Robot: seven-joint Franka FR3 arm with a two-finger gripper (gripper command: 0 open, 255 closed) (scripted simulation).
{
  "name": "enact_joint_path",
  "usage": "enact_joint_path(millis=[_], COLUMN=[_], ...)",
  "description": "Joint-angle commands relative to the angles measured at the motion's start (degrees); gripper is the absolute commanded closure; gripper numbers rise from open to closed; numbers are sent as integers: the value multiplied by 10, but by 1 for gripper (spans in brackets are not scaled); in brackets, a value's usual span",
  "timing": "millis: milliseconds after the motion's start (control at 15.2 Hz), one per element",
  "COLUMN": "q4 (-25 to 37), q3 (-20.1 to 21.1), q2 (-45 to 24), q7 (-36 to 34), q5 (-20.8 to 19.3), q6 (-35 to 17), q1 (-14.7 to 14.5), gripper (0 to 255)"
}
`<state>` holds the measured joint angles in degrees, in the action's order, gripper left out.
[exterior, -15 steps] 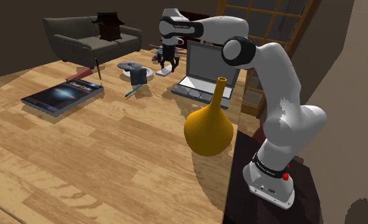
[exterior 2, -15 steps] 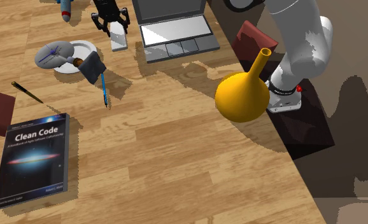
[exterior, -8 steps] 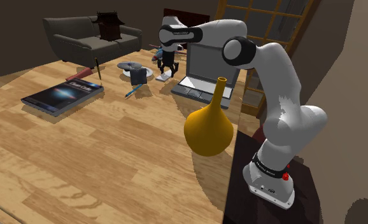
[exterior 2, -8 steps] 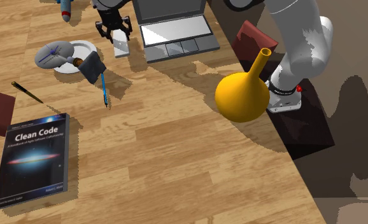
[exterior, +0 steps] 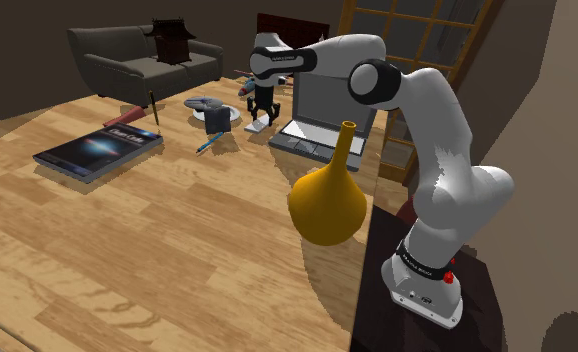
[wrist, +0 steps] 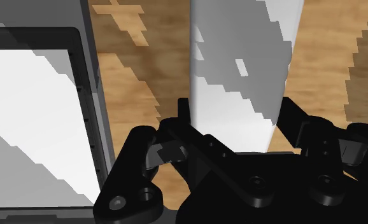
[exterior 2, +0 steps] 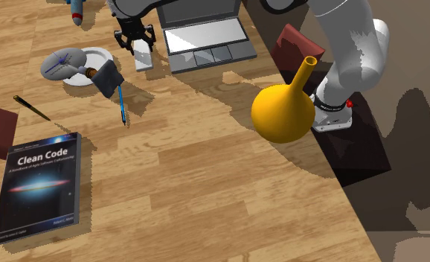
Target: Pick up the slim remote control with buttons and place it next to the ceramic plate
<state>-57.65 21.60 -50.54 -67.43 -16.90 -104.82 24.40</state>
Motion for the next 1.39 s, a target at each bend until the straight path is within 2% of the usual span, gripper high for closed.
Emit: enact_joint_path(millis=[0,132,198,528,792,1320], q4=[0,0,0,0,71,71], q3=[0,0,0,0,1,1], q2=[0,0,0,0,3,3], q7=[0,0,0,0,8,8], q5=[0,0,0,0,4,4], q6=[0,0,0,0,70,70], q1=[0,0,0,0,-12,-12], gripper=[255,255,0,0,0,0])
